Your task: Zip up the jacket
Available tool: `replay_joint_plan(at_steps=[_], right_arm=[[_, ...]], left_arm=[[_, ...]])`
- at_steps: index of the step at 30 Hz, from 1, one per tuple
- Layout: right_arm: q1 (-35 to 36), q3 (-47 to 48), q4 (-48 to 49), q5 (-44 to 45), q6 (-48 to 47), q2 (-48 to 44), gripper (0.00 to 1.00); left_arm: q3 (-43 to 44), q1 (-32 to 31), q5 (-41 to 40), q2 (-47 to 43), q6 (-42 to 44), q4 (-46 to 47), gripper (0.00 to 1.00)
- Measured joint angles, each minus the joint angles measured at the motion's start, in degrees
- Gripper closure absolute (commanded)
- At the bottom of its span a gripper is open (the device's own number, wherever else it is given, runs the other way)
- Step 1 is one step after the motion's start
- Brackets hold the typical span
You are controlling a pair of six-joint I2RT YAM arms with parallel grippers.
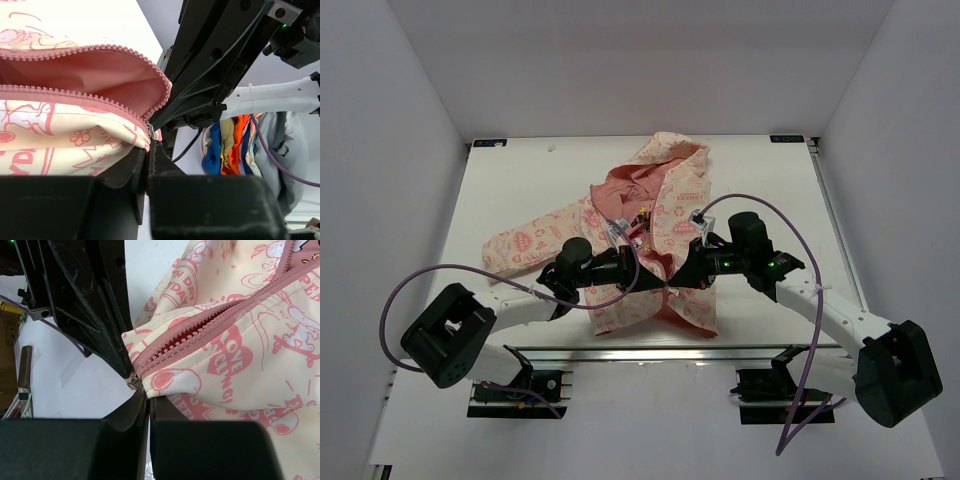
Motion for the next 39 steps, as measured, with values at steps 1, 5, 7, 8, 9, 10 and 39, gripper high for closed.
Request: replay_joint_plan(at_steps=[1,5,7,8,9,10,39], right_arm=[[0.00,0.00,0.00,-0.04,-0.13,0.00,1.00],[0.00,0.00,0.00,-0.15,-0.33,0.00,1.00],[0.00,0.00,0.04,-0.15,-0.17,0.00,1.00],[0.00,0.00,0.07,-0.07,0.09,0.00,1.00],[0.00,0.00,0.11,0.09,0.55,0.00,1.00],[0.00,0.00,0.39,0.22,1.07,0.00,1.00],[15.56,6.60,-15.74,28.09,-6.21,-10.84,0.11]], left_arm=[[0.00,0.00,-0.02,0.00,0.11,-0.04,0.87],[0.00,0.00,0.00,0.00,0.39,-0.26,1.00],[0.00,0.00,0.00,0.00,0.55,-0.26,1.00],[0.00,0.00,0.00,-0.02,0.68,-0.26,1.00],[0.00,0.00,0.00,-0.09,0.94,-0.26,1.00],[-0.02,0.00,-0.02,-0.22,1.40,-0.42,1.00],[-0.02,-0.26,-3.17,-4.55,2.86,-8.52,1.00]])
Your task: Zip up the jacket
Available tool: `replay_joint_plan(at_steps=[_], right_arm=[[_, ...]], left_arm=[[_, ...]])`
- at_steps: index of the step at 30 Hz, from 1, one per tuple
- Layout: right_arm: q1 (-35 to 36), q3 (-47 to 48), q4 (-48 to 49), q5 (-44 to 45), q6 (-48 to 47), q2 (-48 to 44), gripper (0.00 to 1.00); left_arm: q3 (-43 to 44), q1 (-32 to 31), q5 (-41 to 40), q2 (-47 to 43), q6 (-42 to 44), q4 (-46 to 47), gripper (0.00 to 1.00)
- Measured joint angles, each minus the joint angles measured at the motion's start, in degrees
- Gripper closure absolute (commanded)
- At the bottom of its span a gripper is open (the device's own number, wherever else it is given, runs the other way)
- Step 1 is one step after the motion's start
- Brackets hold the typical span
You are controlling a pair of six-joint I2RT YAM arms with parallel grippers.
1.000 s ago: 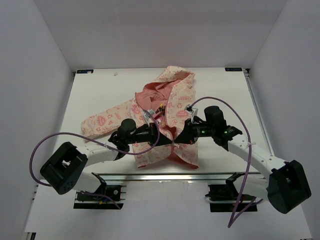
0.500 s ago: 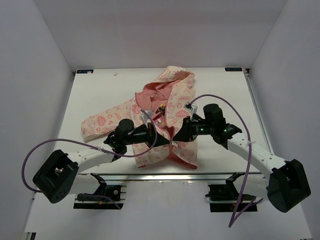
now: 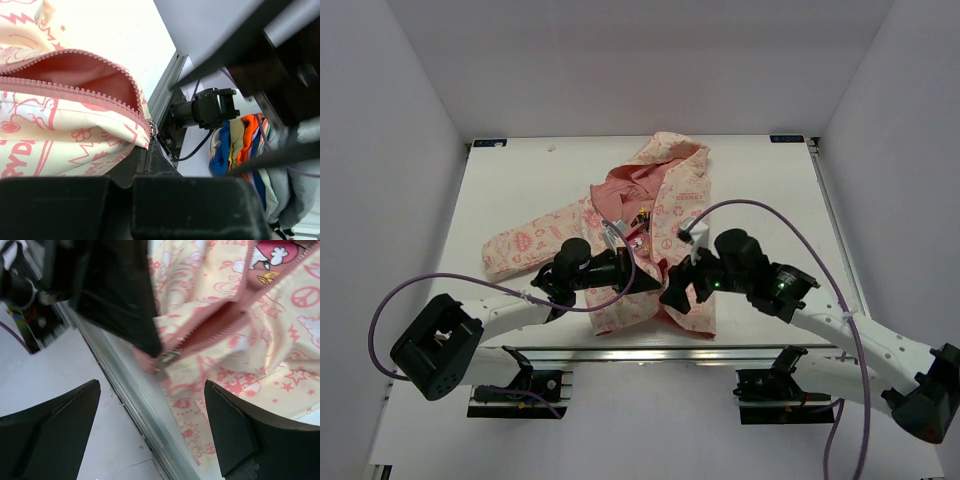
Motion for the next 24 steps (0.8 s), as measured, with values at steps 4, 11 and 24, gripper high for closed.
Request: replay_joint_plan(at_steps=[4,11,24], right_arm=[[9.84,1.90,-2.01,13.11,-2.14,1.57,0.11],[20.17,2.95,-4.44,33.88,-5.81,6.78,0.11],[27.65,3.39,-3.91,48.98,-8.00,13.99,0.13]], left_arm=[[0.55,0.00,-0.72,-0.04,-1.05,-2.56,1.00],[0.94,0.00,-2.51,-1.51,-1.64,-6.60,1.00],[0.94,0.00,-2.82,-2.01,-1.84,-8.48,1.00]])
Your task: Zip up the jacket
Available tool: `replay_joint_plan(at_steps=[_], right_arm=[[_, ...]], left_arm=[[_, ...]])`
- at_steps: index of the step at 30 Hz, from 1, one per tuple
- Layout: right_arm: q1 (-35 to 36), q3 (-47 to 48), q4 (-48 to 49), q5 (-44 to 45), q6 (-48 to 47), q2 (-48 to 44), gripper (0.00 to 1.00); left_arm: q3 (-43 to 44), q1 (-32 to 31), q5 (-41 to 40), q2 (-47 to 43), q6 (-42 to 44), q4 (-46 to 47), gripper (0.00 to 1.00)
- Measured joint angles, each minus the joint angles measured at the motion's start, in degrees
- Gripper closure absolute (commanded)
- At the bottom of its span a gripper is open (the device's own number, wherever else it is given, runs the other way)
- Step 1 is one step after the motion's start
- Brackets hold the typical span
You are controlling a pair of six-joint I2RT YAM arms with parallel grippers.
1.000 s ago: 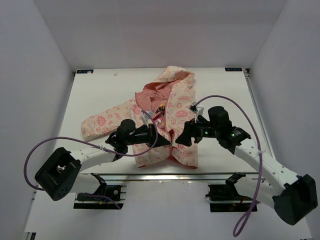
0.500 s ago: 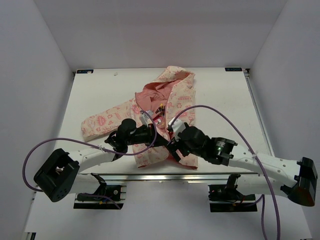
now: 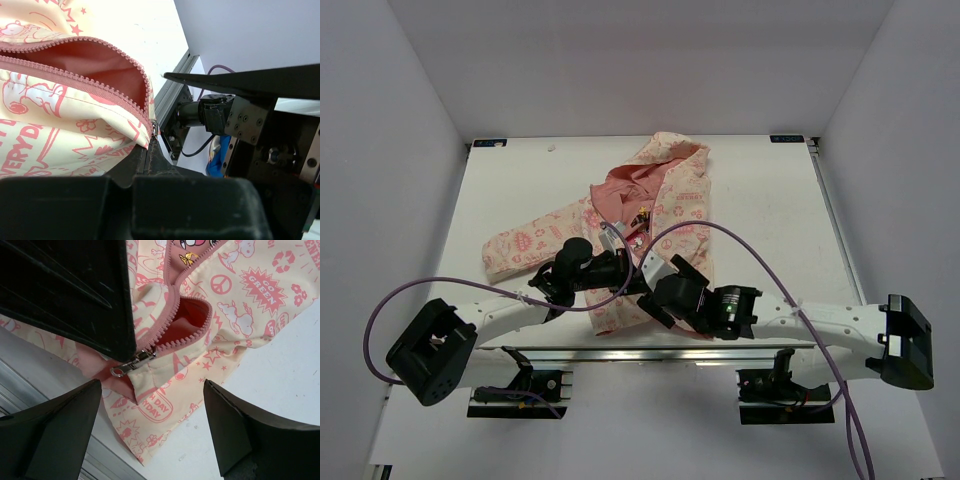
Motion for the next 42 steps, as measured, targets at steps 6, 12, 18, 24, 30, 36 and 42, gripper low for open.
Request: replay_joint_plan(at_steps=[6,12,18,24,30,36,42], right_arm=[[1.05,0.22,1.66,1.16,0.22,2.08,0.24],[1.68,0.42,3.17,1.22,0.22,2.64,0.44],[1.90,0.72,4.09,0.11,0.28,2.78,0.77],[2.16,0.72,3.89,-1.42,0.09,2.78,0.86],[2.08,0.72,3.69,-1.55,-0.11,2.78,0.94],[2.05,0.72,3.85,-0.50,0.13,2.78,1.00],[2.05,0.72,4.11,-0.52,0.04,3.26,1.00]], left_arm=[[0.00,0.00,0.07,0.00,-0.02,-0.11,1.00],[0.00,0.00,0.85,0.00,0.04,-0.31,1.00],[0.00,0.02,0.81,0.00,0.74,-1.03,1.00],[0.07,0.02,0.76,0.00,2.05,-2.56,1.00],[0.20,0.02,0.87,0.00,2.97,-4.39,1.00],[0.31,0.02,1.18,0.00,3.65,-5.03,1.00],[0.39,0.02,1.38,0.00,3.91,-5.40,1.00]])
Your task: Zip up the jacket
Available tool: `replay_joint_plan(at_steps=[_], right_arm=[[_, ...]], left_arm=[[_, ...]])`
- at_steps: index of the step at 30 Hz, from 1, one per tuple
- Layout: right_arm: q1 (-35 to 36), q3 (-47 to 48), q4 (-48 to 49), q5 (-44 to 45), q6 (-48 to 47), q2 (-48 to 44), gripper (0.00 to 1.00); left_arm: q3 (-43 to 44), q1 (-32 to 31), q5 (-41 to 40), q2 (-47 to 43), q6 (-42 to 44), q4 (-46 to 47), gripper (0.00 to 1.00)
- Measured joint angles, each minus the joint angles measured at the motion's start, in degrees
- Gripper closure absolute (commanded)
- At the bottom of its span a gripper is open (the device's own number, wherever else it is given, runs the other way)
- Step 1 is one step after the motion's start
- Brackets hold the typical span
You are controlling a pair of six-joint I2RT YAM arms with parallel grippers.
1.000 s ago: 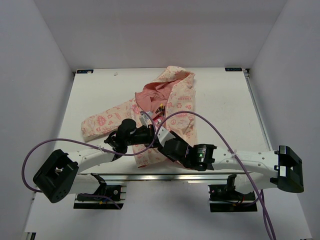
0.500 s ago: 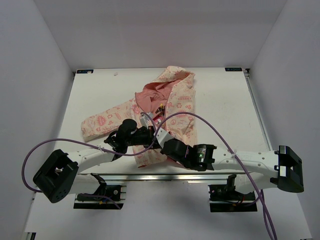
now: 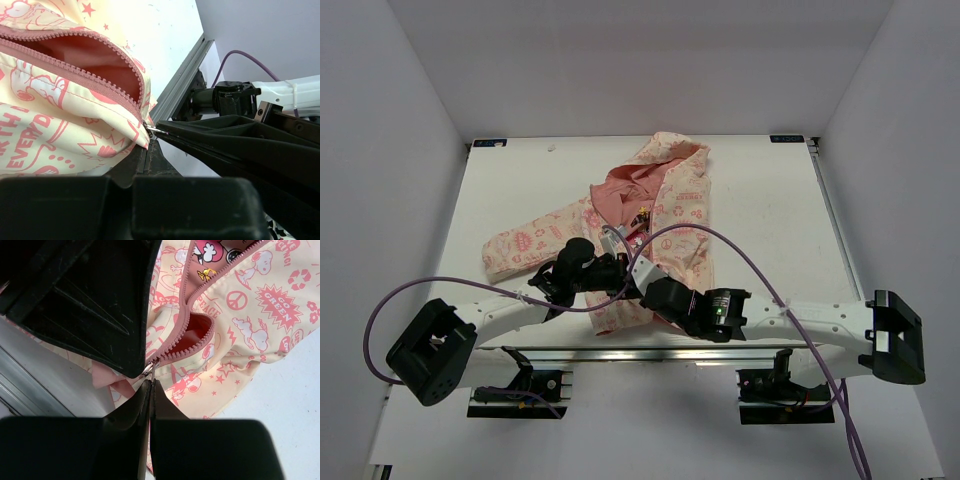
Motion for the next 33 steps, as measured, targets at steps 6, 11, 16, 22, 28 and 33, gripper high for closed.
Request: replay_joint_plan(at_steps=[6,11,16,22,28,33], right_arm=[[-0.02,0.00,0.70,-0.59,-0.55,1.49,0.98],[-0.17,0.00,0.83,-1.38,-1.20,1.75,1.00],[-0.59,-0.02,1.22,-1.16,-1.11,1.99,1.00],[-0.59,-0.07,3.30,8.28,5.70,2.36,1.00],[-0.52,-0.48,7.17,15.10,9.01,2.25,1.00],[-3.39,0.46,10.38,13.53,8.46,4.24,1.00]], left_arm=[[0.00,0.02,-0.02,0.00,0.22,-1.29,1.00],[0.00,0.02,-0.02,0.00,0.24,-1.99,1.00],[0.02,0.02,0.00,0.00,0.26,-2.10,1.00],[1.16,0.17,-0.59,0.00,0.24,-1.88,1.00],[2.21,0.66,-2.58,-1.09,0.31,-1.95,1.00],[3.39,0.98,-5.49,-2.67,1.64,-5.44,1.00]])
